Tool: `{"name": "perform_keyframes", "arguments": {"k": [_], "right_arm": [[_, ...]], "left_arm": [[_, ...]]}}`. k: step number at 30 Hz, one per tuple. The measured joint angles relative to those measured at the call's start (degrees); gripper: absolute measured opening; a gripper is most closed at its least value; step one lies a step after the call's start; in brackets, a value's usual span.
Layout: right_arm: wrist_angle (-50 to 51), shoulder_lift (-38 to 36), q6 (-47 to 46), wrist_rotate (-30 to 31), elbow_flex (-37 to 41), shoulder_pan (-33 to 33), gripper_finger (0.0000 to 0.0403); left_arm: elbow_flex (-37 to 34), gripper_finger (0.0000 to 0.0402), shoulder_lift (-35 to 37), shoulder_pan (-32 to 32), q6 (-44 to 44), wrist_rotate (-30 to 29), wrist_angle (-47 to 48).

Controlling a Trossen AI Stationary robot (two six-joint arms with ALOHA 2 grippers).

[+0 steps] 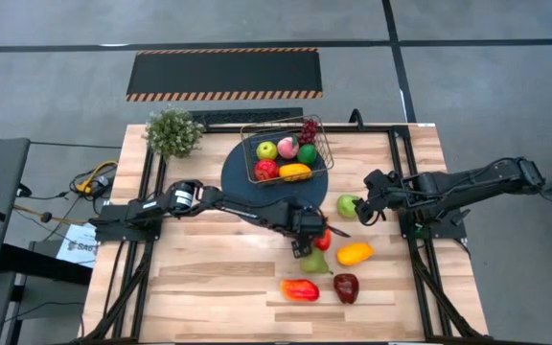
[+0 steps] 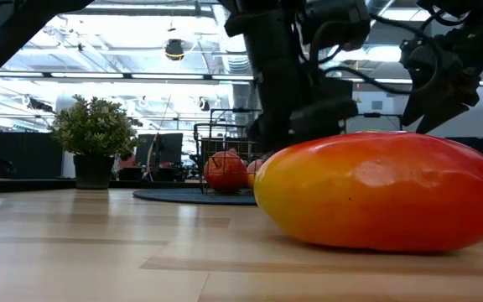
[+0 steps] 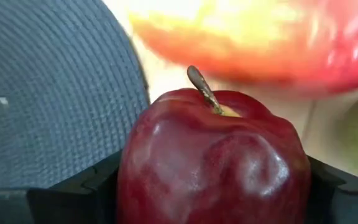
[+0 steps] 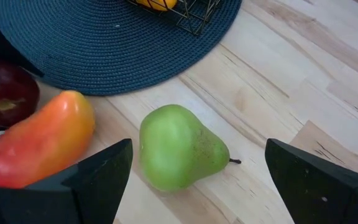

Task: Build produce basket
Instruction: Put the top dark red apple into the wire basket

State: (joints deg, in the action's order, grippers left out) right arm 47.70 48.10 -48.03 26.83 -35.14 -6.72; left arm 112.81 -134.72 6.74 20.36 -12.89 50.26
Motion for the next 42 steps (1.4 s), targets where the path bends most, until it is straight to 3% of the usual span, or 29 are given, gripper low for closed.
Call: {"name": "perform_keyframes", "arguments": {"k": [12,18,25,30,35,42], "right_arm": [[-0.15,0.00,-0.02,0.00,0.00,0.02,0.0385],[-0.34,0.02,-0.02,0.02,0.00,0.02,0.0385],[-0.14,0.01,0.07,0.07,0.00,0.00,0.0385],[-0.17,0.00,0.04,0.09,0.00,0.01,0.0385],[-0.14,0.01,0.02,0.10,0.00,0.00,0.0385],[-0.04,0.00,0.50,0.18,0.00,0.01,0.0385]], "left_arm": [[22.28,0.0284,0.09,-0.31,-4.44,-11.73,22.00],[19.26,0.0284,7.65,-1.90,-2.35,-15.72,23.26],[19.58,0.0287,10.95,-4.15,-2.65,-24.21,25.85],[19.01,0.0295,10.91,-8.56,-4.75,-24.52,28.73],[13.97,0.0296,11.03,-13.82,-6.78,-24.91,27.30],[4.71,0.0297,11.41,-21.39,-13.99,-22.37,16.71]]}}
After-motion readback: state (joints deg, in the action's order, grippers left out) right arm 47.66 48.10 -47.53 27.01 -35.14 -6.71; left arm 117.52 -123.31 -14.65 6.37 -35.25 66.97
